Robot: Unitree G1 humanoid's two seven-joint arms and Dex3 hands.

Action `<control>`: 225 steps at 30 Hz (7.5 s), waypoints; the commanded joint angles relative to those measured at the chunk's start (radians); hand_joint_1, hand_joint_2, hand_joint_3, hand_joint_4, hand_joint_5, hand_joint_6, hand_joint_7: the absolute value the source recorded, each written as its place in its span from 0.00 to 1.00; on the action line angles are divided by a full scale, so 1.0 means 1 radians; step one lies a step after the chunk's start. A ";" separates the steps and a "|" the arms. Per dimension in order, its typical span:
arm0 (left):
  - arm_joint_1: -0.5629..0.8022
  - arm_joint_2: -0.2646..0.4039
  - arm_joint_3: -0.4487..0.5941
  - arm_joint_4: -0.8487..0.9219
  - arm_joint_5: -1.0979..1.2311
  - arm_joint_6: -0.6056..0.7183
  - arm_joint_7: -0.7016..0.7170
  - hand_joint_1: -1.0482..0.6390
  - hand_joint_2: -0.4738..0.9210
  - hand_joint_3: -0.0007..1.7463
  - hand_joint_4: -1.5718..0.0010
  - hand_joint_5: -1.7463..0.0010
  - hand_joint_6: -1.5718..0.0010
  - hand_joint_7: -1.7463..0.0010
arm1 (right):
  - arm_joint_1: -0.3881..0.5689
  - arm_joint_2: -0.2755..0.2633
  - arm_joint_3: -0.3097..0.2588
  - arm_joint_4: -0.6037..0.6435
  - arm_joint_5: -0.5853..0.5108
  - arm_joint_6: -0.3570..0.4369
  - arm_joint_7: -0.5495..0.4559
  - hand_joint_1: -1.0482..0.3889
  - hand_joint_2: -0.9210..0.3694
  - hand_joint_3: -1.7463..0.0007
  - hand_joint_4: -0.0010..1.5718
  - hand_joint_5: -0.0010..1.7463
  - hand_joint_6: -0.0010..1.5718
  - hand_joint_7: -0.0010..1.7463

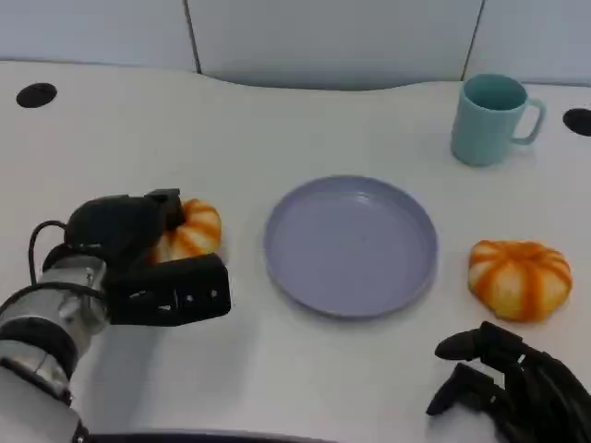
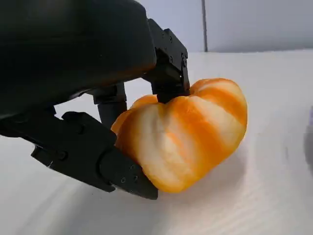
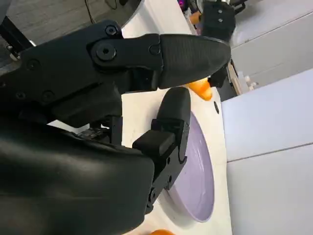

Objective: Grasp the bread from the table and place it into the plate.

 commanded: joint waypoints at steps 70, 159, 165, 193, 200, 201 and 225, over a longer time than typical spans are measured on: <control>-0.253 -0.202 -0.215 -0.052 0.146 -0.191 -0.102 0.48 0.77 0.37 0.45 0.00 0.60 0.00 | 0.034 0.033 0.084 -0.078 -0.027 0.039 -0.078 0.40 0.00 0.75 0.37 0.79 0.39 0.55; -0.047 -0.027 0.197 -0.191 -0.329 -0.433 -0.461 0.16 1.00 0.15 1.00 0.11 0.97 0.33 | 0.000 0.025 0.052 -0.032 -0.024 0.044 -0.067 0.41 0.00 0.76 0.37 0.80 0.38 0.55; 0.065 -0.040 0.318 -0.269 -0.524 -0.473 -0.627 0.22 1.00 0.11 0.99 0.16 0.88 0.49 | -0.005 0.029 0.045 -0.023 -0.035 0.030 -0.077 0.40 0.00 0.74 0.37 0.81 0.37 0.56; 0.643 -0.101 0.579 -0.848 -1.045 -0.179 -0.927 0.22 1.00 0.15 0.93 0.17 0.87 0.49 | -0.027 0.031 0.036 0.015 -0.054 -0.042 -0.125 0.40 0.00 0.75 0.35 0.85 0.35 0.60; 0.731 -0.116 0.611 -0.903 -1.081 -0.103 -0.929 0.24 1.00 0.14 0.89 0.17 0.82 0.47 | -0.032 0.029 0.033 0.022 -0.055 -0.044 -0.122 0.40 0.00 0.75 0.34 0.85 0.35 0.60; 0.744 -0.124 0.617 -0.907 -1.089 -0.092 -0.930 0.24 1.00 0.14 0.89 0.18 0.82 0.47 | -0.031 0.028 0.033 0.018 -0.055 -0.038 -0.124 0.40 0.00 0.75 0.35 0.85 0.35 0.60; 0.837 -0.193 0.673 -0.800 -1.005 -0.223 -0.852 0.29 1.00 0.11 0.83 0.03 0.84 0.18 | -0.034 0.042 0.016 0.024 -0.067 -0.066 -0.178 0.43 0.00 0.73 0.31 0.86 0.32 0.62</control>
